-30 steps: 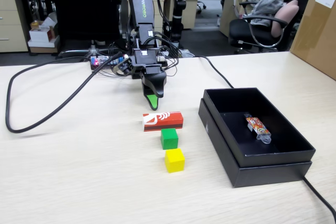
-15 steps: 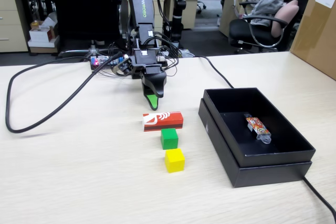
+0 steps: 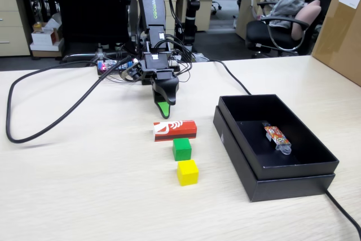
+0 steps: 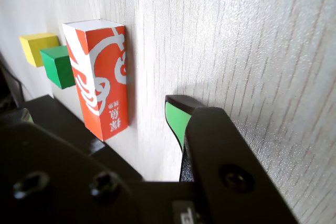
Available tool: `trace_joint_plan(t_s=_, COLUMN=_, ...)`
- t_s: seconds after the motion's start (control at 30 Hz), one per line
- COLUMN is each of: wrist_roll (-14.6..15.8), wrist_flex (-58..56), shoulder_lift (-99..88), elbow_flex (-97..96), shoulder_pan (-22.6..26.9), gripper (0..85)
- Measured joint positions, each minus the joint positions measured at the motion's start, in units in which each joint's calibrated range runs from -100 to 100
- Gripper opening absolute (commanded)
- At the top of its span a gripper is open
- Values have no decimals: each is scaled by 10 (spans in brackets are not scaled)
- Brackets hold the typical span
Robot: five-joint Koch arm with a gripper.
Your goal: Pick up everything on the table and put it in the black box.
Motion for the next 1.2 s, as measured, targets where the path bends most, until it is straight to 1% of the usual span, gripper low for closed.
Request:
trace_joint_plan(t_s=0.23, wrist_roll=0, wrist_flex=0, shoulder_lift=0, elbow_flex=0, shoulder_pan=0, gripper=491)
trace_joint_plan(t_s=0.33, wrist_roll=0, wrist_flex=0, shoulder_lift=0, elbow_flex=0, shoulder_pan=0, gripper=472)
trace_joint_plan(t_s=0.67, wrist_roll=0, wrist_flex=9, shoulder_lift=-14, elbow_flex=-16, shoulder_pan=6, gripper=496)
trace_joint_plan(t_s=0.83, wrist_roll=0, wrist_flex=2, shoulder_lift=-14, elbow_flex=0, shoulder_pan=0, gripper=488)
trace_joint_plan(t_s=0.9, wrist_roll=0, wrist_flex=-50, shoulder_lift=-15, elbow_flex=34, shoulder_pan=-3, gripper=488)
trace_joint_plan(t_s=0.97, wrist_roll=1, wrist_flex=-138, shoulder_lift=-15, elbow_flex=86, shoulder_pan=-3, gripper=487)
trace_joint_plan(t_s=1.17, wrist_roll=27, wrist_flex=-435, shoulder_lift=-14, elbow_flex=277, shoulder_pan=11, gripper=476)
trace_joint_plan(t_s=1.2, wrist_roll=35, wrist_flex=-518, shoulder_lift=-14, elbow_flex=334, shoulder_pan=18, gripper=475)
